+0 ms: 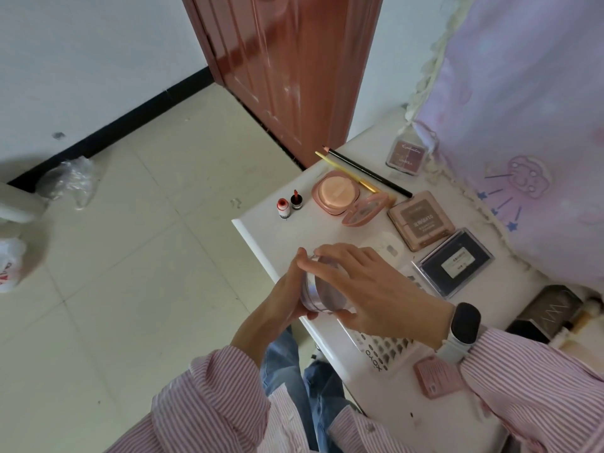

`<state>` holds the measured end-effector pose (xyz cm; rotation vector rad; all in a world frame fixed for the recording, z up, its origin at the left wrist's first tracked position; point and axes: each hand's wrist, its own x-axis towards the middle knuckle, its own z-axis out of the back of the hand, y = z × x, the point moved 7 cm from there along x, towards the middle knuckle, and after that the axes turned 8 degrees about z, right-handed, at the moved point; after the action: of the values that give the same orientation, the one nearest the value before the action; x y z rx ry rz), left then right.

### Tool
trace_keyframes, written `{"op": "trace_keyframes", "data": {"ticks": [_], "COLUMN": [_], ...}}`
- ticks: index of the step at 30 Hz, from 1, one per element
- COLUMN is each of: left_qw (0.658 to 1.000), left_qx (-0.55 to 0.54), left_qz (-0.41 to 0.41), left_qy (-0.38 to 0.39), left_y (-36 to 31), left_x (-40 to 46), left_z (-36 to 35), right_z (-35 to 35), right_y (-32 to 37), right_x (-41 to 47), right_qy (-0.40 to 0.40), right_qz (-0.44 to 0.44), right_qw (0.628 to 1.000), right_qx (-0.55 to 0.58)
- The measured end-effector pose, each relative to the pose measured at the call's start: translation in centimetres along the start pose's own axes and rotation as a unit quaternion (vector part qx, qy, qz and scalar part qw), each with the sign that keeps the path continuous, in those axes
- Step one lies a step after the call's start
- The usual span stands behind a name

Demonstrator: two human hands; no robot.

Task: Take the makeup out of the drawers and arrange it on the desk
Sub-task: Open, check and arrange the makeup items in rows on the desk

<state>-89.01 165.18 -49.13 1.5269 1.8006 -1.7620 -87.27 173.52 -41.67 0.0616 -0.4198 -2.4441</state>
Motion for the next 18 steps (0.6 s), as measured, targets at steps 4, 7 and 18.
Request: {"op": "trace_keyframes", "data": {"ticks": [4,7,18], "left_qw": [0.997,0.994,1.000], "left_qx": [0.009,0.023,0.001], "left_qz": [0.079,0.106,0.028], "left_qy": [0.010,0.004,-0.005], "left_y": [0.3,0.4,-0.3], "left_x": [0.4,0.6,0.9], "left_z": [0.4,1.0,0.7], "right_z": [-1.0,-1.5,-1.4], "right_y": [0.5,0.2,-2.0], "right_x": [-0.2,-0.3,-0.6], "right_qy": [-0.004,-0.009,-0.030], "right_qz": [0.045,0.044,-0.239], "right_qw": [0.999,0.999,0.956], "right_qx": [-0.022,-0.008,0.166]}}
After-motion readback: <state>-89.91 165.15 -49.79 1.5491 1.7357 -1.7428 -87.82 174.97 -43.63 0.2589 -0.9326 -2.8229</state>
